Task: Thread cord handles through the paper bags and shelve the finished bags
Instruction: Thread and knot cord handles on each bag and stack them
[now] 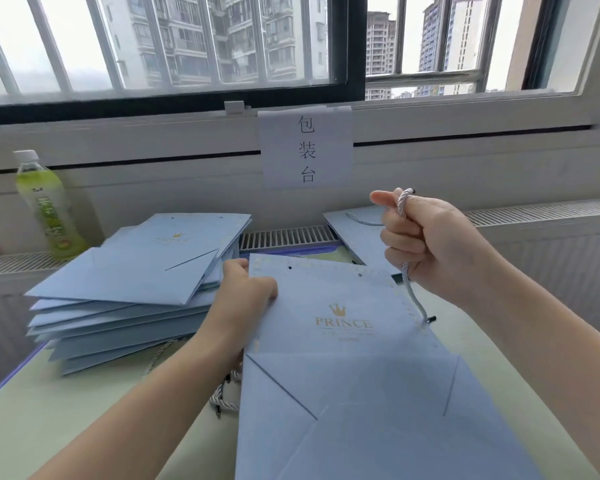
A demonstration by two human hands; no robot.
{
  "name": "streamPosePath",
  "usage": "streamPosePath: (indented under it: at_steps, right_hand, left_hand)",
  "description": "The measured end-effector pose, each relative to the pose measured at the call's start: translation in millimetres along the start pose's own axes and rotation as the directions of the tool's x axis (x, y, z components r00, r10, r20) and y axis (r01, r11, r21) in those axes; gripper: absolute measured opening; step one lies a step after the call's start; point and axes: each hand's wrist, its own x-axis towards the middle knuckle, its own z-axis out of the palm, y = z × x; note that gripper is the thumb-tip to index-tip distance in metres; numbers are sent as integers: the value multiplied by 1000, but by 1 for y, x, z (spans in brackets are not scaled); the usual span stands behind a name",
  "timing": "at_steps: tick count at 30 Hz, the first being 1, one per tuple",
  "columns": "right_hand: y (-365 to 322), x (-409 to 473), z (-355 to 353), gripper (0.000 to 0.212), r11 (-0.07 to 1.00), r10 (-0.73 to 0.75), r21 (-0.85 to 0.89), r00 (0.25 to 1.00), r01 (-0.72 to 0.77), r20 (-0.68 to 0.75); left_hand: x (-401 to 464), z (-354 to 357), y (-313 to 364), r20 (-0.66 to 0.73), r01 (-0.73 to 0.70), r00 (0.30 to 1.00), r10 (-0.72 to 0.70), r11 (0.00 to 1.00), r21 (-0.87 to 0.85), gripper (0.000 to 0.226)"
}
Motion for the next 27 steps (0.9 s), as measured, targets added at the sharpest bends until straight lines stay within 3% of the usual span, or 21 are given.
streamPosePath:
  at_steps: [3,5,6,8,9,10,13,16,18,22,27]
  right_hand:
    - [11,-3,5,25,972,45,-233,997,-29,63]
    - [22,-4,10,26,910,73,-412,995,-36,73]
    - [29,-4,11,26,857,65,-515,994,-11,87]
    - [42,-5,13,22,732,30,-677,989,77,145]
    - [48,-6,14,20,678,14,-725,984,122,179]
    - [53,-6,15,17,642,13,-751,977,153,211]
    - [62,-8,18,11,622,50,-759,958,192,283]
    - [62,-6,18,7,642,6,-727,947,243,322]
    - [59,-6,16,4,664,-47,-698,947,268,319]
    - [49,-3,10,5,590,-230,-728,937,349,262]
    - [38,1,6,15,574,-495,-690,858,441,136]
  left_hand:
    - [-3,8,-4,-40,-96,993,111,955,282,43]
    - [-5,11,-9,-8,-109,992,128,873,476,51]
    - [-7,12,-12,26,-115,992,125,787,607,52]
    - [-11,13,-17,82,-132,989,121,495,859,48]
    - [-13,13,-19,102,-150,984,147,365,919,51]
    - [-12,13,-21,128,-185,972,197,303,935,58]
    - [-9,12,-22,217,-396,875,433,382,835,68]
    - [-11,11,-16,251,-570,764,595,439,694,31]
    - [-14,11,-15,233,-570,778,584,498,654,13]
    - [-9,10,-16,144,-554,802,579,633,541,14]
    - [2,4,-15,38,-455,885,464,846,278,24]
